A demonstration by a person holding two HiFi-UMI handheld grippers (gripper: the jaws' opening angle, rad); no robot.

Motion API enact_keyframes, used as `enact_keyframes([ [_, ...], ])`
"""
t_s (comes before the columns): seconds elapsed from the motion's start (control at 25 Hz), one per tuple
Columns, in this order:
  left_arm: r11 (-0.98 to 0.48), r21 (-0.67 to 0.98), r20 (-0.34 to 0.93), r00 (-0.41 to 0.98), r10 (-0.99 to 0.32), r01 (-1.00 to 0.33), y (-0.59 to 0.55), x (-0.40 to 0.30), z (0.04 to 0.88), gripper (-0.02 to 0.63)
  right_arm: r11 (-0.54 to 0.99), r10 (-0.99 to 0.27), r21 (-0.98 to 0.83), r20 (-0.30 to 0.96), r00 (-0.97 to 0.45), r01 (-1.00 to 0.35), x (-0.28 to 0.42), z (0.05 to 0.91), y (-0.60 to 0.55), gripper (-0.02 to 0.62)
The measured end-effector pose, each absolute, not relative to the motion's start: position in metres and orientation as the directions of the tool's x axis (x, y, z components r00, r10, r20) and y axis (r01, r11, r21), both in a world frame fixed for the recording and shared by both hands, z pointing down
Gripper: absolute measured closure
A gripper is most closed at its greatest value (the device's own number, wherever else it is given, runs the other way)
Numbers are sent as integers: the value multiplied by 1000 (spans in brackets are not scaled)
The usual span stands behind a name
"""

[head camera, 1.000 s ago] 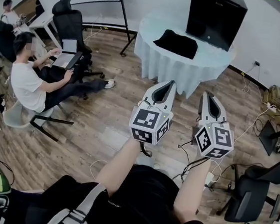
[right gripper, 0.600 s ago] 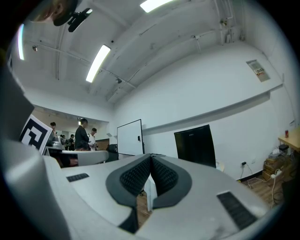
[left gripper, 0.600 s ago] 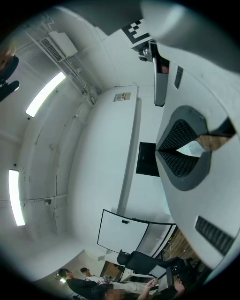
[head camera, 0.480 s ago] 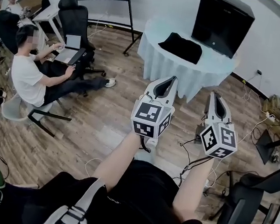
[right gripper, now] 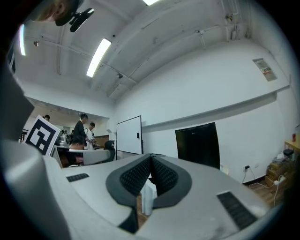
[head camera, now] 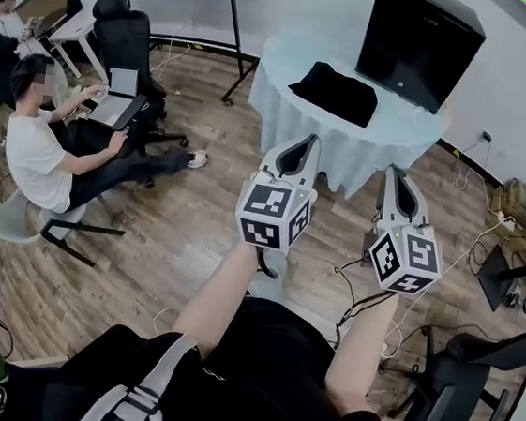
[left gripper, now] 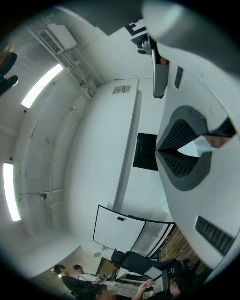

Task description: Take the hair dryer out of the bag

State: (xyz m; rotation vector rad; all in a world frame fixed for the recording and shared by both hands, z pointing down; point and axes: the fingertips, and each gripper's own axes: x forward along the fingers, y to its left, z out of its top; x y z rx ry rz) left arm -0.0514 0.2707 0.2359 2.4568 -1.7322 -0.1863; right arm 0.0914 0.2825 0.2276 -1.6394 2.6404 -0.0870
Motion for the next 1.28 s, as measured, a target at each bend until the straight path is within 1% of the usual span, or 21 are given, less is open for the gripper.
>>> enact_keyframes([
  [0.2,-352,190,-6,357,-934,-917,215,-39,246,591,380,-924,-99,7,-383,-920,121,235,237,591],
  [0.32,-367,185,14,376,-926,-911,186,-34,254,591,366,-928,-137,12,-371,-920,125,242,207,591],
  [0.48,-364,214,45,381,-923,-907,144,-45,271,591,402,-910,-143,51,-412,-905,99,258,161,591],
  [0.68,-330,271,84,364,-928,-904,77,-83,290,591,427,-891,-124,110,-440,-896,58,270,89,591],
  [0.84,-332,251,97,365,-926,-909,29,-106,295,591,457,-874,-107,130,-468,-883,23,271,38,591],
  [0.96,-344,239,100,375,-922,-908,-2,-117,298,591,463,-869,-85,151,-471,-882,9,272,7,591],
  [1.28,-329,275,98,367,-925,-903,-49,-152,311,591,458,-870,-36,189,-456,-888,-15,274,-43,591],
])
